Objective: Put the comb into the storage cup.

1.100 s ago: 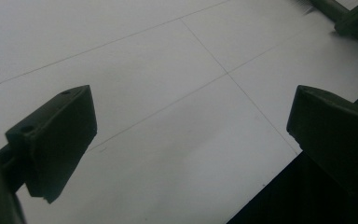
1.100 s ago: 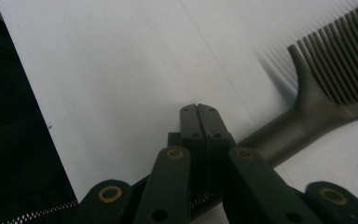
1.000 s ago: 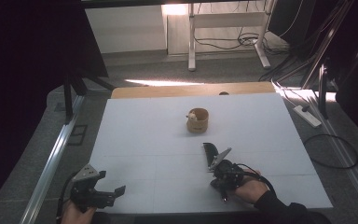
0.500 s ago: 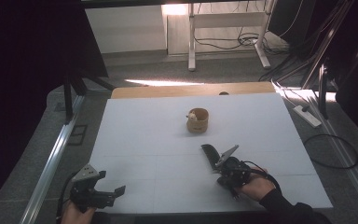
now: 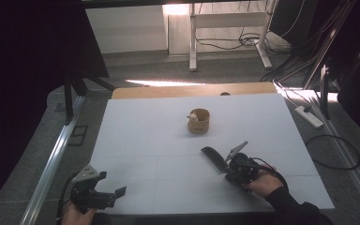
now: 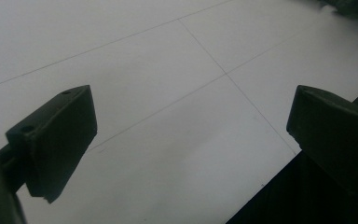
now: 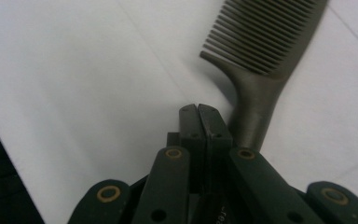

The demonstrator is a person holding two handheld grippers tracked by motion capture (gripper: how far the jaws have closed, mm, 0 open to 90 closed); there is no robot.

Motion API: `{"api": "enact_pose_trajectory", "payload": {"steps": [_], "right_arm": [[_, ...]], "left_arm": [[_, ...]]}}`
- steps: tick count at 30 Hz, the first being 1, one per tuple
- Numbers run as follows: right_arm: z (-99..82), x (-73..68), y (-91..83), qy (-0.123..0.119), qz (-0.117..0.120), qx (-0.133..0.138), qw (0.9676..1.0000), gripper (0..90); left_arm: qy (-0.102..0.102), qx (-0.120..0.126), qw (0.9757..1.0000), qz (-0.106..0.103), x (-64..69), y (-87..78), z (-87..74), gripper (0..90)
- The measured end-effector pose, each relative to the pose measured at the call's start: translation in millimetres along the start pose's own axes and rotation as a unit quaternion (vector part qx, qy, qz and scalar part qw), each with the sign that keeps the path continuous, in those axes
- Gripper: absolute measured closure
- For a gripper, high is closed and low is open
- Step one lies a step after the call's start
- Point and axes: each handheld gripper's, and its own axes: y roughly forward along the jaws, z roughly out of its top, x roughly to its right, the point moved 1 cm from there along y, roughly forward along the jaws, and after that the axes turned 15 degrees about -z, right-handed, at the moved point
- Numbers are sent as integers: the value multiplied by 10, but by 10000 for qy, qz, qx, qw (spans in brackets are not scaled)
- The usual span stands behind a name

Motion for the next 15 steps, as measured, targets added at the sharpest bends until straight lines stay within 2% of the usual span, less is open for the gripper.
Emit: {"api": "enact_pose_trajectory", "payload": {"steps": [9,15], "right_arm": [[-33,154,7,134,-137,-22,9998,892],[-39,192,5,121,-250,-49,9996,891]], "left_arm": [[2,1,10000,-15,-2,-3,0,25],[2,4,10000,-13,-1,0,0,25]]}}
